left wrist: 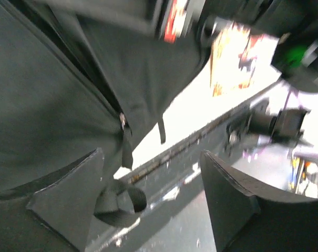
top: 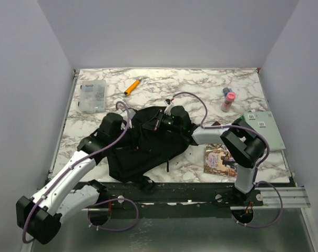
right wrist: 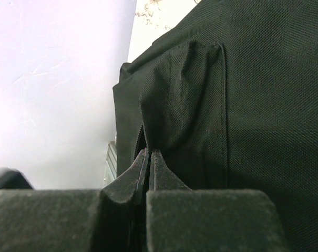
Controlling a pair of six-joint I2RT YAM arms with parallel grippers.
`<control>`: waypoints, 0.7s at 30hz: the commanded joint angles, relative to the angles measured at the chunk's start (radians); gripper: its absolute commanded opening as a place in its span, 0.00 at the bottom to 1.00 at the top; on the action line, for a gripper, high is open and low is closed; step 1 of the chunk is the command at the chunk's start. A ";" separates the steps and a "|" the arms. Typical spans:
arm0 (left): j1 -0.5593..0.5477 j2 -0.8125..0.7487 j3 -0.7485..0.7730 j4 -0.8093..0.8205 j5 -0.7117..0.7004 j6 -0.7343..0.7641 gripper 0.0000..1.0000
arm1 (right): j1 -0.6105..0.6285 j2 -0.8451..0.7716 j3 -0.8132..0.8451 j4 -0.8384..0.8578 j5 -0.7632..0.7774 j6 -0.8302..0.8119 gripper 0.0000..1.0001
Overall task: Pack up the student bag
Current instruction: Unzip the student bag at the center of the board.
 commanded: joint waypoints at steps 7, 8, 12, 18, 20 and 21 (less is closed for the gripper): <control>0.198 0.086 0.171 -0.070 -0.191 0.086 0.59 | -0.005 -0.074 -0.002 -0.007 -0.017 -0.053 0.01; 0.198 0.103 0.172 -0.072 -0.190 0.066 0.56 | -0.004 -0.073 0.000 -0.008 -0.020 -0.051 0.01; 0.177 0.166 0.195 -0.081 -0.249 0.006 0.57 | -0.004 -0.072 0.009 -0.014 -0.023 -0.053 0.01; 0.081 0.259 0.274 -0.142 -0.456 -0.003 0.60 | -0.004 -0.075 0.009 -0.010 -0.021 -0.054 0.01; 0.060 0.303 0.295 -0.157 -0.488 -0.002 0.58 | -0.004 -0.078 0.008 -0.010 -0.020 -0.056 0.01; 0.049 0.324 0.307 -0.167 -0.512 0.002 0.57 | -0.004 -0.081 0.008 -0.010 -0.020 -0.055 0.01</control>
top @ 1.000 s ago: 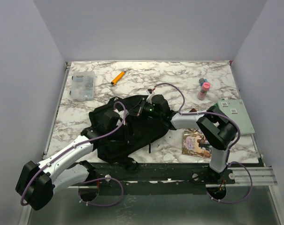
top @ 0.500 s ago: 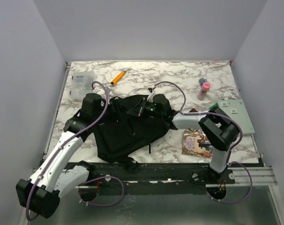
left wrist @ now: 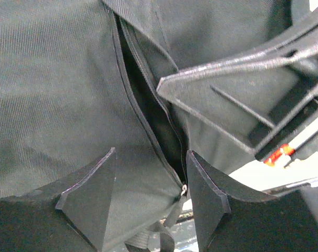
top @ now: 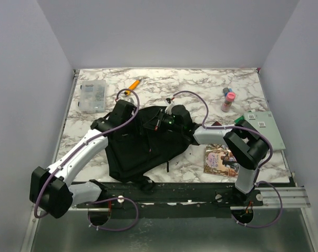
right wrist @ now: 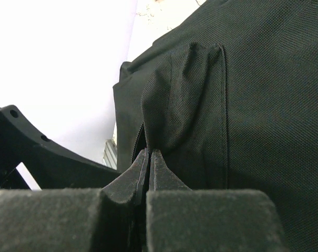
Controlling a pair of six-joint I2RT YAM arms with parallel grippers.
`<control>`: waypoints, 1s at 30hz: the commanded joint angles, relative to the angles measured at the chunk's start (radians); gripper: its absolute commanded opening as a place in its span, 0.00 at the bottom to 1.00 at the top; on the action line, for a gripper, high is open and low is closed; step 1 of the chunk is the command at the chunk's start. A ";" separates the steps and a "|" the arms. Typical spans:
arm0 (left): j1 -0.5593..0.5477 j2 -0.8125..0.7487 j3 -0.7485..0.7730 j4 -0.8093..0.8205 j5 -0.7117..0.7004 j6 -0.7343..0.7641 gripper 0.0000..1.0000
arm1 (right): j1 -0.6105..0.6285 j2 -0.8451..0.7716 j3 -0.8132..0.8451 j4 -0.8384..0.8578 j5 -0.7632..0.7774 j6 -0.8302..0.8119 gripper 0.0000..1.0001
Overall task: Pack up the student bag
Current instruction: Unzip the student bag at the center of the board.
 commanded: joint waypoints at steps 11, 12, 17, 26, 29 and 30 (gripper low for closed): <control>-0.082 0.203 0.143 -0.102 -0.271 0.066 0.39 | -0.003 -0.067 0.000 0.018 -0.005 -0.028 0.01; -0.082 0.207 0.149 -0.103 -0.273 0.082 0.32 | -0.004 -0.067 0.000 0.017 -0.004 -0.027 0.01; -0.083 0.181 0.201 -0.118 -0.299 0.189 0.03 | -0.003 -0.068 -0.011 -0.012 0.023 -0.054 0.01; -0.081 -0.007 0.103 -0.057 -0.301 0.374 0.00 | -0.004 -0.043 0.048 -0.266 0.207 -0.221 0.01; -0.080 -0.086 0.017 0.040 -0.303 0.398 0.00 | -0.003 -0.013 0.054 -0.299 0.241 -0.264 0.01; -0.079 -0.111 -0.008 0.070 -0.300 0.401 0.00 | -0.002 0.001 0.061 -0.308 0.235 -0.275 0.01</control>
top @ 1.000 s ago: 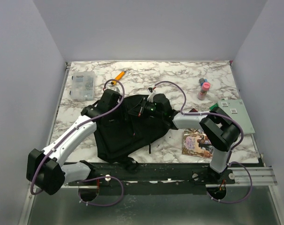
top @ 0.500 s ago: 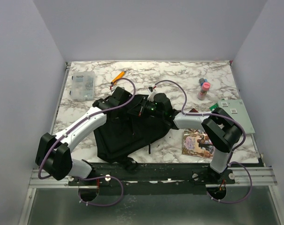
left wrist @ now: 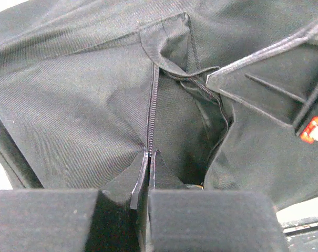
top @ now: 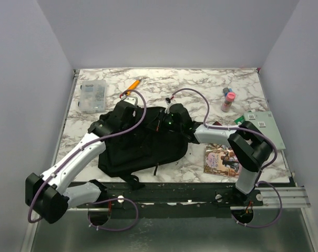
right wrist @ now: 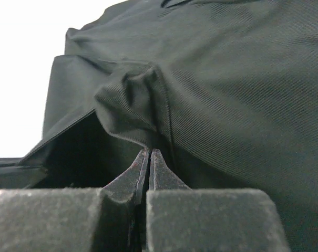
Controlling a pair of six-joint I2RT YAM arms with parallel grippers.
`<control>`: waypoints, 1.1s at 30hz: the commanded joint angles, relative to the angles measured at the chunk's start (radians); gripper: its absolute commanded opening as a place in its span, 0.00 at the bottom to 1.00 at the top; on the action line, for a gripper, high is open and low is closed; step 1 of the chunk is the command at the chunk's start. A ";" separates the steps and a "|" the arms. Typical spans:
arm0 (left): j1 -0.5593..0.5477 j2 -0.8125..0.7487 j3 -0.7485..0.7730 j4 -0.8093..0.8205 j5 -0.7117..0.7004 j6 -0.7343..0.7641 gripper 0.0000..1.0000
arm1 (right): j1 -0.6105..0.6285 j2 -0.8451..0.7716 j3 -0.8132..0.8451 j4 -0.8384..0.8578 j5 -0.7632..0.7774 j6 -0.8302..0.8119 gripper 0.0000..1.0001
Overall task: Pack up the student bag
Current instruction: Unzip the student bag at the center of the board, then pick up the stationery from the center of the board.
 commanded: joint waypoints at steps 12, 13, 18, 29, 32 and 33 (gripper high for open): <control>0.022 -0.068 -0.092 0.158 0.102 0.069 0.00 | 0.015 0.107 0.098 -0.141 -0.011 -0.144 0.07; 0.022 -0.066 -0.093 0.159 0.103 0.066 0.00 | 0.015 0.094 0.115 -0.172 -0.003 -0.160 0.10; 0.029 -0.036 -0.074 0.139 0.116 0.065 0.00 | 0.015 -0.004 0.144 -0.292 0.034 -0.244 0.29; 0.040 -0.013 -0.060 0.123 0.118 0.067 0.00 | -0.017 -0.228 0.239 -0.631 0.461 -0.460 0.63; 0.049 -0.025 -0.055 0.118 0.137 0.068 0.00 | -0.095 -0.253 0.237 -0.677 0.571 -0.526 0.67; 0.051 -0.033 -0.058 0.119 0.139 0.068 0.00 | -0.138 -0.251 0.242 -0.696 0.600 -0.533 0.68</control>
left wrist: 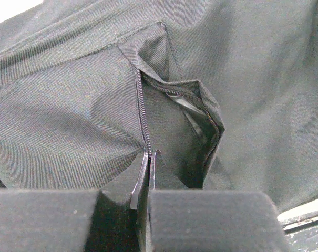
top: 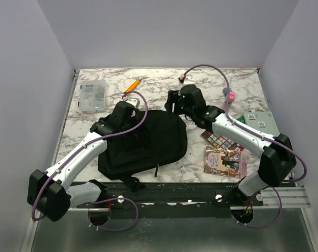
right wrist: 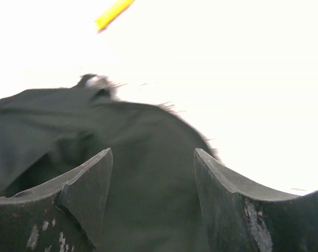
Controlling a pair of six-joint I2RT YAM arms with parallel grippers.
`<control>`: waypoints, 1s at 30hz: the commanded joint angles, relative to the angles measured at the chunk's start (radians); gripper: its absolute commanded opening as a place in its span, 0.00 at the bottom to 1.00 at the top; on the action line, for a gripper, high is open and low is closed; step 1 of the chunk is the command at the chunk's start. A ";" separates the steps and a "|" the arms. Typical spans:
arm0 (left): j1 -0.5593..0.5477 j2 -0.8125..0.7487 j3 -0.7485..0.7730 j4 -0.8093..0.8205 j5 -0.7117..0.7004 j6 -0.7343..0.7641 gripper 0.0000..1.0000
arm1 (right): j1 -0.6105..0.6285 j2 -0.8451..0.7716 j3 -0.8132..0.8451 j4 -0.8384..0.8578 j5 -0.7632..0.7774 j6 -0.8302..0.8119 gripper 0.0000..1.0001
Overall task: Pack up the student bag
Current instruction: Pick up the stationery from the center of the board.
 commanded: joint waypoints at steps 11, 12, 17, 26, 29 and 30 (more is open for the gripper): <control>0.015 -0.027 0.035 0.001 0.099 0.024 0.00 | -0.514 0.067 0.153 -0.265 0.311 -0.127 0.77; 0.015 -0.027 0.034 0.002 0.105 0.024 0.00 | -0.536 0.076 0.168 -0.269 0.288 -0.130 0.80; 0.015 -0.027 0.032 0.002 0.115 0.024 0.00 | -0.611 0.138 0.231 -0.301 0.213 -0.142 0.89; 0.015 -0.012 0.033 0.002 0.144 0.023 0.00 | -0.676 0.229 0.236 -0.287 0.165 -0.122 0.88; 0.014 -0.009 0.033 0.002 0.150 0.023 0.00 | -0.680 0.250 0.232 -0.275 0.157 -0.118 0.84; 0.015 -0.008 0.034 0.002 0.151 0.023 0.00 | -0.681 0.254 0.228 -0.270 0.156 -0.119 0.83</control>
